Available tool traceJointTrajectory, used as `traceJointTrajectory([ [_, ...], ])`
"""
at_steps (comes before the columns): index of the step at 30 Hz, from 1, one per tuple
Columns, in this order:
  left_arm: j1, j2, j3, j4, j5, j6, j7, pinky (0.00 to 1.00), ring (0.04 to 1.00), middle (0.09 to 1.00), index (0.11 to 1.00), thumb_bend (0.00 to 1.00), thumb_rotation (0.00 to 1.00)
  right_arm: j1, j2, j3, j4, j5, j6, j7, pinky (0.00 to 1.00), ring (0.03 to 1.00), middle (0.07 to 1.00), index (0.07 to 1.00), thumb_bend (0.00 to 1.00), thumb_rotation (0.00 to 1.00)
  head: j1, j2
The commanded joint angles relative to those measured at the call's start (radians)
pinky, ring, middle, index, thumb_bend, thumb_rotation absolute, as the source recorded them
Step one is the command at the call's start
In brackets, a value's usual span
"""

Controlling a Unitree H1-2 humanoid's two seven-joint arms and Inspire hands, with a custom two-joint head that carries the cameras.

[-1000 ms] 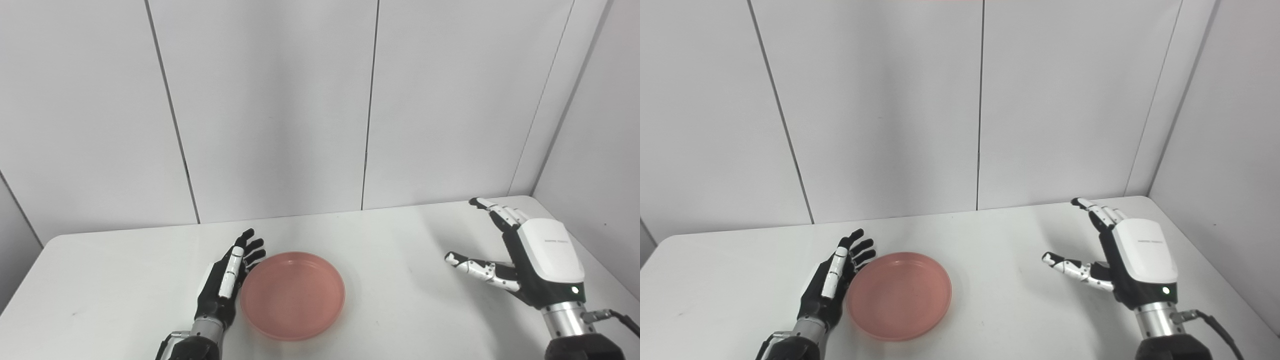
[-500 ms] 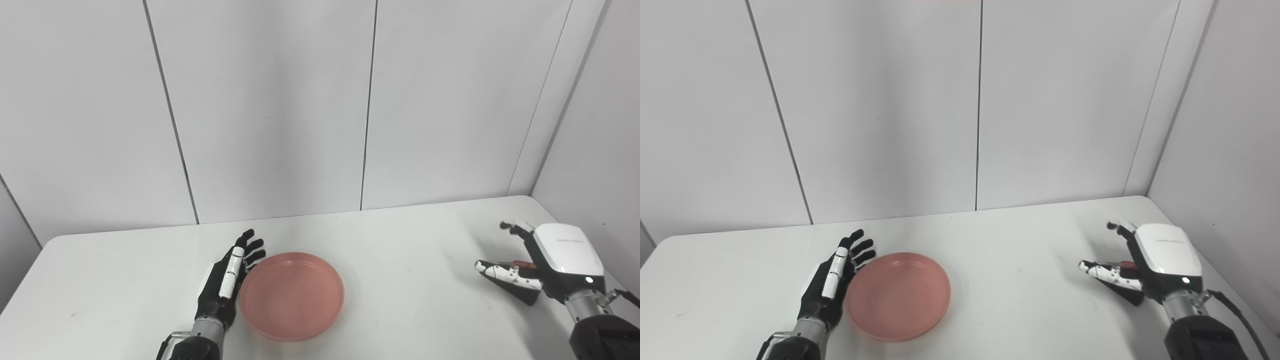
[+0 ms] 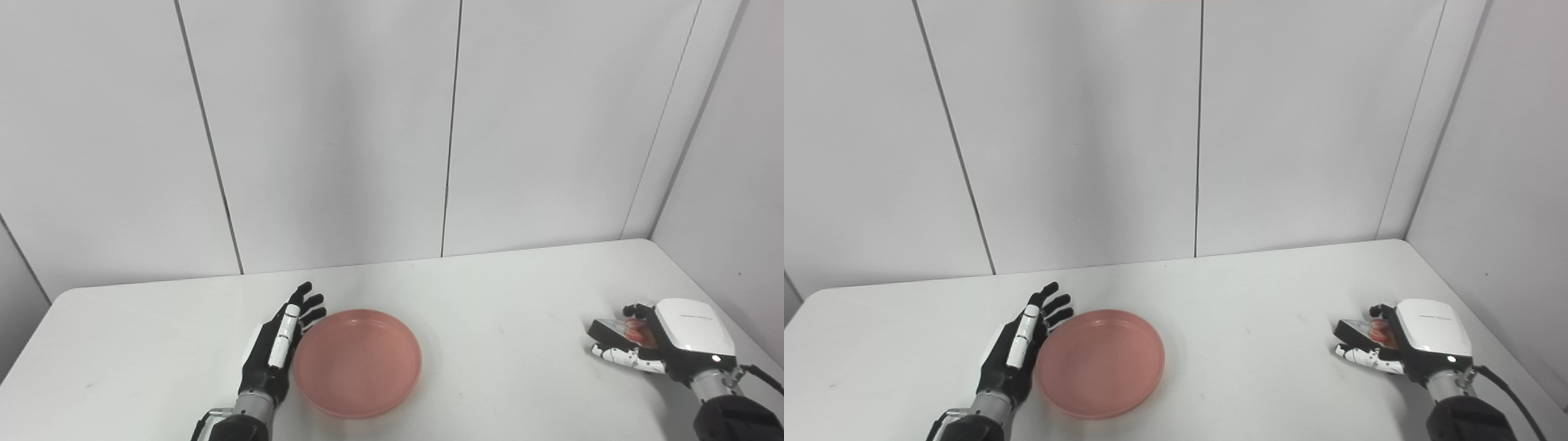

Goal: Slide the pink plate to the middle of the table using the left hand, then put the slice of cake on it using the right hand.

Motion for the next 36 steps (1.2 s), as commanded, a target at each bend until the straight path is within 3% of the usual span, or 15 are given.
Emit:
traceJointTrajectory([
  [1, -0.005, 0.002, -0.005, -0.013, 0.007, 0.008, 0.001, 0.77, 0.829, 0.856, 0.879, 0.63, 0.92, -0.037, -0.044, 0.001, 0.006, 0.014, -0.019, -0.038, 0.57, 0.64, 0.685, 0.678, 0.82, 0.84, 0.002, 0.002],
  [11, -0.001, 0.002, -0.004, -0.027, 0.004, 0.017, 0.002, 0.78, 0.827, 0.851, 0.875, 0.63, 0.91, -0.049, -0.048, 0.04, 0.103, 0.074, 0.001, -0.029, 0.56, 0.624, 0.669, 0.667, 0.79, 0.84, 0.01, 0.008],
  [15, 0.001, 0.003, -0.006, -0.029, 0.006, 0.015, 0.001, 0.79, 0.825, 0.848, 0.875, 0.63, 0.92, -0.051, -0.044, 0.039, 0.137, 0.114, -0.024, -0.056, 0.47, 0.552, 0.611, 0.627, 0.74, 0.79, 0.014, 0.01],
  [17, 0.002, 0.003, -0.007, -0.031, 0.005, 0.016, -0.001, 0.78, 0.828, 0.853, 0.878, 0.62, 0.92, -0.058, -0.041, 0.041, 0.169, 0.132, -0.045, -0.09, 0.26, 0.326, 0.391, 0.42, 0.67, 0.71, 0.014, 0.01],
  [19, 0.003, 0.003, -0.008, -0.034, 0.005, 0.019, -0.002, 0.77, 0.829, 0.855, 0.881, 0.62, 0.92, -0.059, -0.04, 0.047, 0.184, 0.146, -0.065, -0.116, 0.18, 0.227, 0.29, 0.331, 0.6, 0.66, 0.018, 0.01],
  [25, 0.005, 0.003, -0.009, -0.042, 0.007, 0.027, 0.001, 0.78, 0.83, 0.856, 0.884, 0.6, 0.93, -0.061, -0.042, 0.059, 0.22, 0.184, -0.13, -0.18, 0.1, 0.154, 0.214, 0.27, 0.5, 0.63, 0.02, 0.009],
  [27, 0.005, 0.003, -0.009, -0.044, 0.008, 0.03, 0.003, 0.77, 0.827, 0.854, 0.883, 0.6, 0.93, -0.063, -0.043, 0.062, 0.224, 0.196, -0.137, -0.182, 0.1, 0.147, 0.205, 0.252, 0.5, 0.67, 0.02, 0.009],
  [36, 0.006, 0.002, -0.015, -0.04, 0.012, 0.018, 0.0, 0.78, 0.833, 0.857, 0.88, 0.61, 0.93, -0.053, -0.04, 0.047, 0.182, 0.263, -0.144, -0.168, 0.1, 0.153, 0.212, 0.25, 0.51, 0.67, 0.031, 0.01],
])
